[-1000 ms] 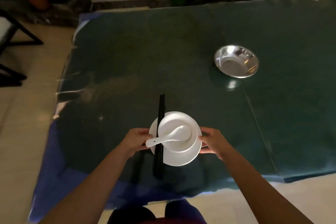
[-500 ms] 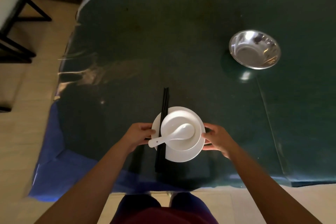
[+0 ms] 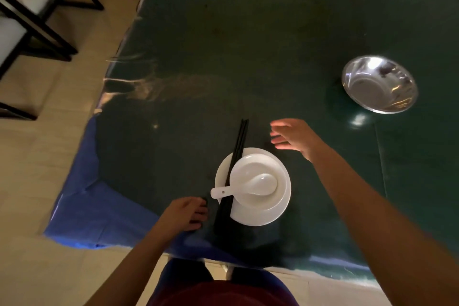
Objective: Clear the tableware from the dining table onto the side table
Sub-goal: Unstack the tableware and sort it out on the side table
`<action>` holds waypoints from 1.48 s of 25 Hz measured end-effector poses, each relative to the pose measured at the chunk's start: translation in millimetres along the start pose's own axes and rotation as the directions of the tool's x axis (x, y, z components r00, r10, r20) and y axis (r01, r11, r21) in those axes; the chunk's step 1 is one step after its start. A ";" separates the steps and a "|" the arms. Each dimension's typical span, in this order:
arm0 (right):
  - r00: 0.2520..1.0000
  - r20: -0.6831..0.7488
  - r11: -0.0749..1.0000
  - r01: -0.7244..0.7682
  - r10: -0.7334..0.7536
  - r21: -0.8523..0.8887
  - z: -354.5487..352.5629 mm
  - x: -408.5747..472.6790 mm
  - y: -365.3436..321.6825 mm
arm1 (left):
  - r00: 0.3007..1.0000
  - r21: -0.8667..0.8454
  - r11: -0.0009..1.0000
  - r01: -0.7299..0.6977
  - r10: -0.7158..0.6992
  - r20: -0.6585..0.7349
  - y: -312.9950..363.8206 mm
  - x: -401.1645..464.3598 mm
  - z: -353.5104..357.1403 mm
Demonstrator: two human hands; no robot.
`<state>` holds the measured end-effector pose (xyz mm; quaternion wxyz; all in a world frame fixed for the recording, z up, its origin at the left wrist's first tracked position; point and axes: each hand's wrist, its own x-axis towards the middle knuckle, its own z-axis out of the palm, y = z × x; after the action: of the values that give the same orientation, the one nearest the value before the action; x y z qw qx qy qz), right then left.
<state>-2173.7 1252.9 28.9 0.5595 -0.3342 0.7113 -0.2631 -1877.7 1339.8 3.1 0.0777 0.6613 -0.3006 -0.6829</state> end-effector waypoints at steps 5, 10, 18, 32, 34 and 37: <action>0.989 0.141 0.999 -0.053 0.051 0.013 37.8 34.6 -16.4 | 0.989 -0.178 0.979 0.103 -0.081 0.126 -20.9 -13.9 21.0; 0.981 0.193 0.999 -0.021 0.012 0.043 57.2 46.5 -24.5 | 0.982 -0.216 0.976 0.019 0.022 0.187 -25.7 -18.8 27.7; 0.992 0.115 0.987 0.032 -0.051 0.158 64.1 49.5 -38.4 | 0.997 -0.399 0.916 -0.031 0.057 0.055 -18.4 -27.9 17.5; 0.976 0.063 0.959 0.192 -0.209 0.210 108.7 108.7 -187.1 | 0.945 -0.521 0.788 -0.328 0.265 -0.193 89.0 33.8 -77.6; 0.982 0.039 0.962 0.170 -0.183 0.215 114.0 138.7 -201.6 | 0.944 -0.526 0.783 -0.331 0.270 -0.192 108.6 58.9 -92.2; 0.989 0.032 0.971 0.137 -0.146 0.196 129.0 187.5 -220.8 | 0.923 -0.484 0.789 -0.379 0.286 -0.256 132.4 96.3 -111.4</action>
<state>-2036.5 967.5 47.5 0.5854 -0.3341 0.6435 -0.3626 -1821.3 1150.1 -5.2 0.3994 0.6066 -0.2071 -0.6555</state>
